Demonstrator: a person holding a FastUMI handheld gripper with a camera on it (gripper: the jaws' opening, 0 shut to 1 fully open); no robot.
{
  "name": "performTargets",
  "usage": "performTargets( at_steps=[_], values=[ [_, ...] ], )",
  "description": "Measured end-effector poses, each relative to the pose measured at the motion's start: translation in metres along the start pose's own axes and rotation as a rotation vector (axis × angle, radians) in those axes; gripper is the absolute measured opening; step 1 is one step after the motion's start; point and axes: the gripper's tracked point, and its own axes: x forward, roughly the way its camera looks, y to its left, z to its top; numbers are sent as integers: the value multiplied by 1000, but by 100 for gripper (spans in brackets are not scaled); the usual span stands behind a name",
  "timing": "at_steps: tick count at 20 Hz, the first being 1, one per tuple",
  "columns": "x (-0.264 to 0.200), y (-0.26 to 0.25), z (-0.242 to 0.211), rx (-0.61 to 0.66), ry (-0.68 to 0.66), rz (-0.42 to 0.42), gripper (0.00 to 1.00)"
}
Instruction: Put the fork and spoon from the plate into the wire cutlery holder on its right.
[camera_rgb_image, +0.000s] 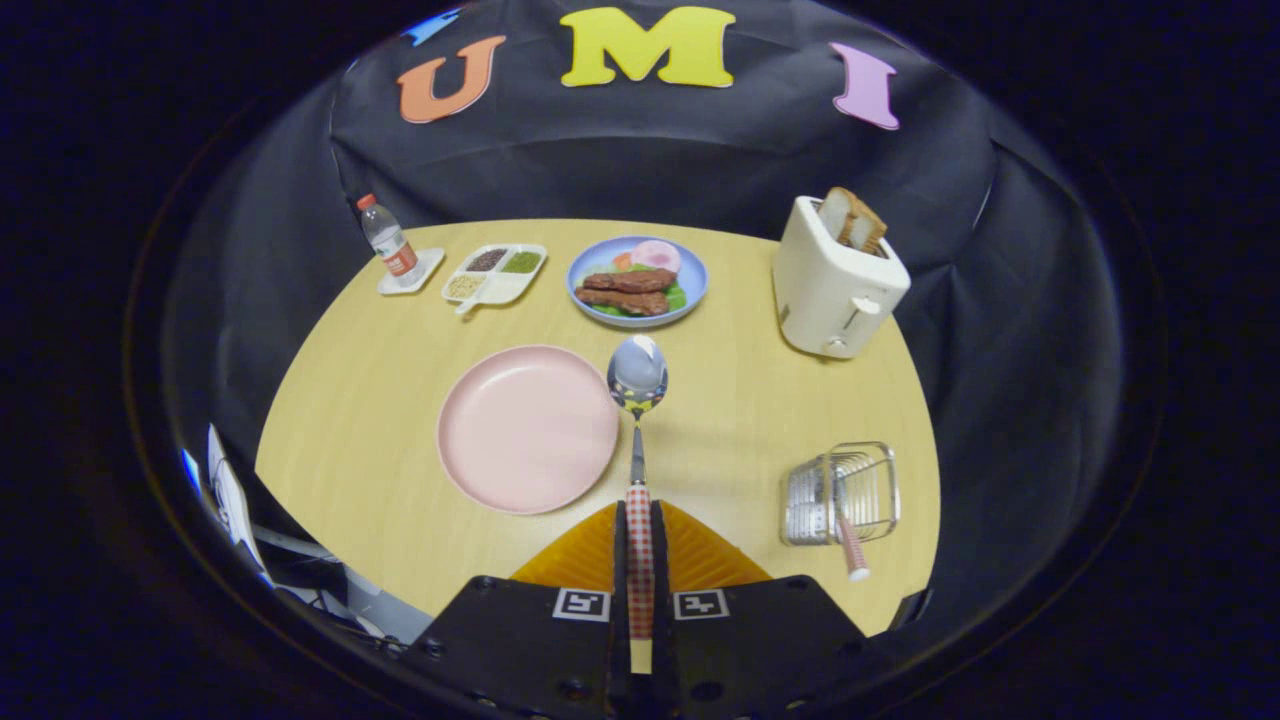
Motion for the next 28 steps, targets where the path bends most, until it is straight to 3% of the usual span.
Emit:
performTargets(
  at_steps=[7, 11, 15, 28],
  values=[
    [-33, -110, -9, 42, 27, -51, 8],
    [-38, -154, -24, 14, 127, -72, 8],
    [-33, -163, -39, 1, 283, -52, 8],
    [6, -171, -51, 149, 715, -11, 8]
  ],
)
